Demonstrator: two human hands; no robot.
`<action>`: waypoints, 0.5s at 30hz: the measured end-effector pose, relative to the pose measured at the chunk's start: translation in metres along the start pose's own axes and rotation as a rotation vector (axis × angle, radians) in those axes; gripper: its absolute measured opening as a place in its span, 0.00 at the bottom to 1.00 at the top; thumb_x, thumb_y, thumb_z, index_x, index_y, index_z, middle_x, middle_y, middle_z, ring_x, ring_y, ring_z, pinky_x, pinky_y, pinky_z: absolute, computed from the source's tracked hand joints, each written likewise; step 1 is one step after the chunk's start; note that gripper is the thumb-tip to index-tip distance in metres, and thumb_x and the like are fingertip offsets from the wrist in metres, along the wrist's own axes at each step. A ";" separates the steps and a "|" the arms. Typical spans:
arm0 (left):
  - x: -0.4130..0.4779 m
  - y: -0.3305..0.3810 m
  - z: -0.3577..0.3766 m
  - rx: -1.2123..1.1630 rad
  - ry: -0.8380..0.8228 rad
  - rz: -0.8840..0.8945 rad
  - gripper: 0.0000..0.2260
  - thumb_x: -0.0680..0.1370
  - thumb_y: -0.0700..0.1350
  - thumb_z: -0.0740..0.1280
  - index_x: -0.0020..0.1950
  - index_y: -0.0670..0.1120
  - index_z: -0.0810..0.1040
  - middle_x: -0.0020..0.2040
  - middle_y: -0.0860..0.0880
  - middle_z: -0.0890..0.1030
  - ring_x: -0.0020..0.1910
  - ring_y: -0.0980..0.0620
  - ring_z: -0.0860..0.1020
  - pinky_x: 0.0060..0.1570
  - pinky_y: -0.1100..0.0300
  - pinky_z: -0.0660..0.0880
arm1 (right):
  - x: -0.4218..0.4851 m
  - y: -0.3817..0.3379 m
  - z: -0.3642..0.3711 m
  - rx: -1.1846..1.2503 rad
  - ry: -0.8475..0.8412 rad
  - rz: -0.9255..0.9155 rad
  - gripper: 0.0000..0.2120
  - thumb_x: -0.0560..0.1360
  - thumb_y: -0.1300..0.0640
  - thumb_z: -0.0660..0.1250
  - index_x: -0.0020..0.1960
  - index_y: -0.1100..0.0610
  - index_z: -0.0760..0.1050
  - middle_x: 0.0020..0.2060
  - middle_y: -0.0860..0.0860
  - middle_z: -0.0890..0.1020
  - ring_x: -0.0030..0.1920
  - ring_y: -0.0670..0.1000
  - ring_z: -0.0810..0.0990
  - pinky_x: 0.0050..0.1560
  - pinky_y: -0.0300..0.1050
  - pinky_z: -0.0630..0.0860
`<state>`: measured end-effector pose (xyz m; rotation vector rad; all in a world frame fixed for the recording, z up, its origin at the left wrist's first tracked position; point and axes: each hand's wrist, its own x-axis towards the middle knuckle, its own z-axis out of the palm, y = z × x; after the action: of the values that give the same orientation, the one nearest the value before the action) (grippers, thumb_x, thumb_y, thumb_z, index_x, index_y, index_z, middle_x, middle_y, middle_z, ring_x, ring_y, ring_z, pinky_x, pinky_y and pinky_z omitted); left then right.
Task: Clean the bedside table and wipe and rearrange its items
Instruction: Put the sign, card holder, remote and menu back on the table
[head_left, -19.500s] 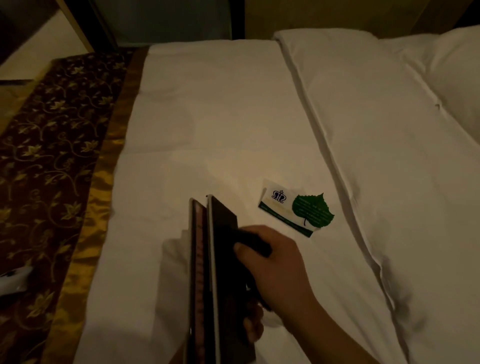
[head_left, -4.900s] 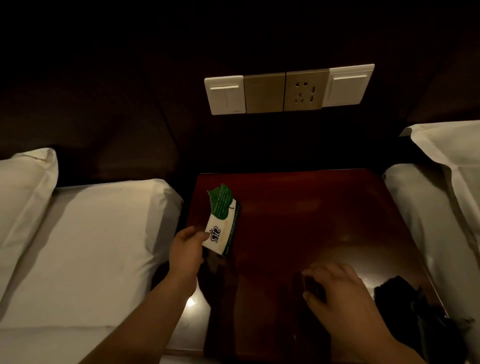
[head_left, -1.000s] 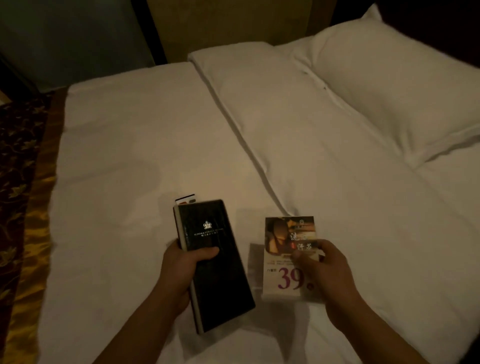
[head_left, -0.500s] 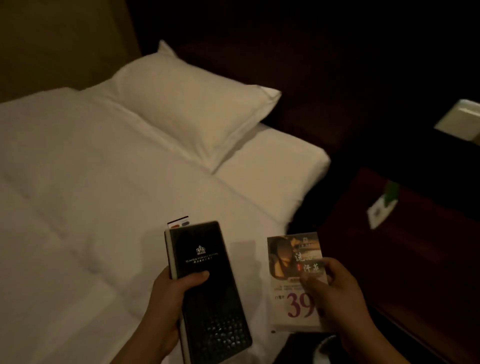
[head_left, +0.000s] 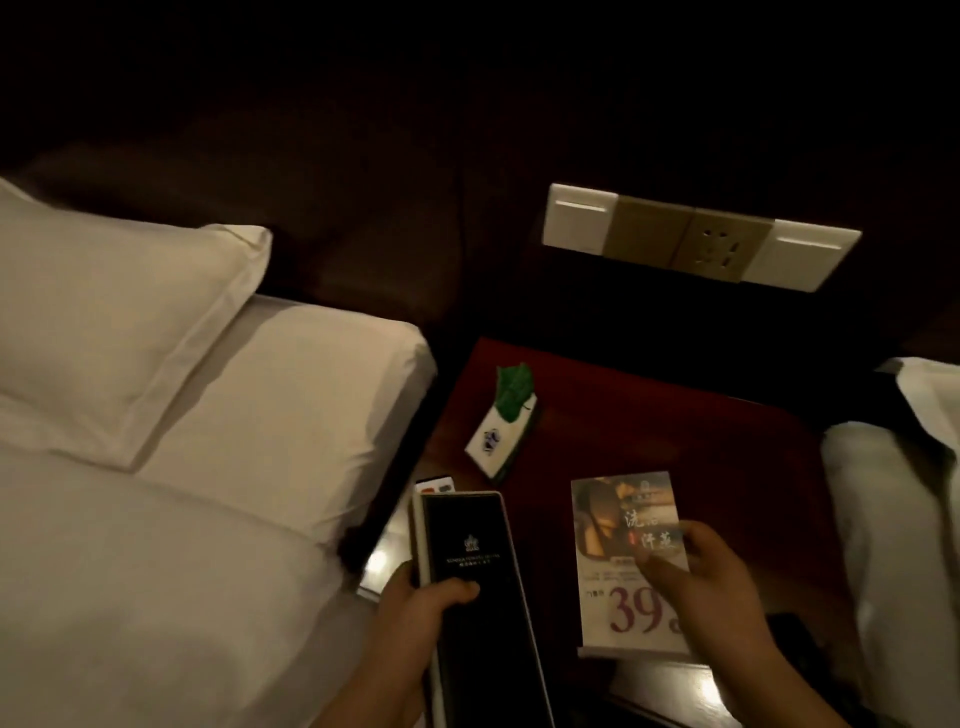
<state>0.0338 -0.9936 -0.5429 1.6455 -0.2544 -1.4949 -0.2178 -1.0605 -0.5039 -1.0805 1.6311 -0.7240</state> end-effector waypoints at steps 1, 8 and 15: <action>0.005 0.000 0.012 0.038 -0.027 -0.024 0.23 0.62 0.35 0.75 0.57 0.41 0.80 0.44 0.38 0.86 0.42 0.38 0.85 0.44 0.46 0.82 | 0.007 0.002 -0.008 0.012 0.018 0.011 0.06 0.75 0.57 0.71 0.49 0.49 0.76 0.44 0.51 0.85 0.38 0.51 0.86 0.39 0.53 0.82; 0.053 0.016 0.050 0.357 -0.119 -0.050 0.25 0.66 0.37 0.77 0.62 0.41 0.77 0.47 0.44 0.87 0.43 0.46 0.86 0.39 0.57 0.82 | 0.038 0.011 -0.029 0.045 0.135 0.065 0.07 0.75 0.61 0.70 0.50 0.51 0.76 0.45 0.53 0.85 0.42 0.57 0.85 0.46 0.65 0.81; 0.081 0.022 0.037 0.871 -0.149 0.156 0.24 0.70 0.48 0.75 0.63 0.56 0.72 0.57 0.52 0.77 0.54 0.54 0.78 0.53 0.60 0.75 | 0.059 -0.002 -0.008 0.091 0.244 0.103 0.07 0.75 0.59 0.69 0.49 0.48 0.76 0.43 0.50 0.85 0.40 0.54 0.86 0.41 0.61 0.83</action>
<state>0.0310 -1.0771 -0.5806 2.0902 -1.2234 -1.4723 -0.2300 -1.1155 -0.5242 -0.8619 1.8264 -0.8798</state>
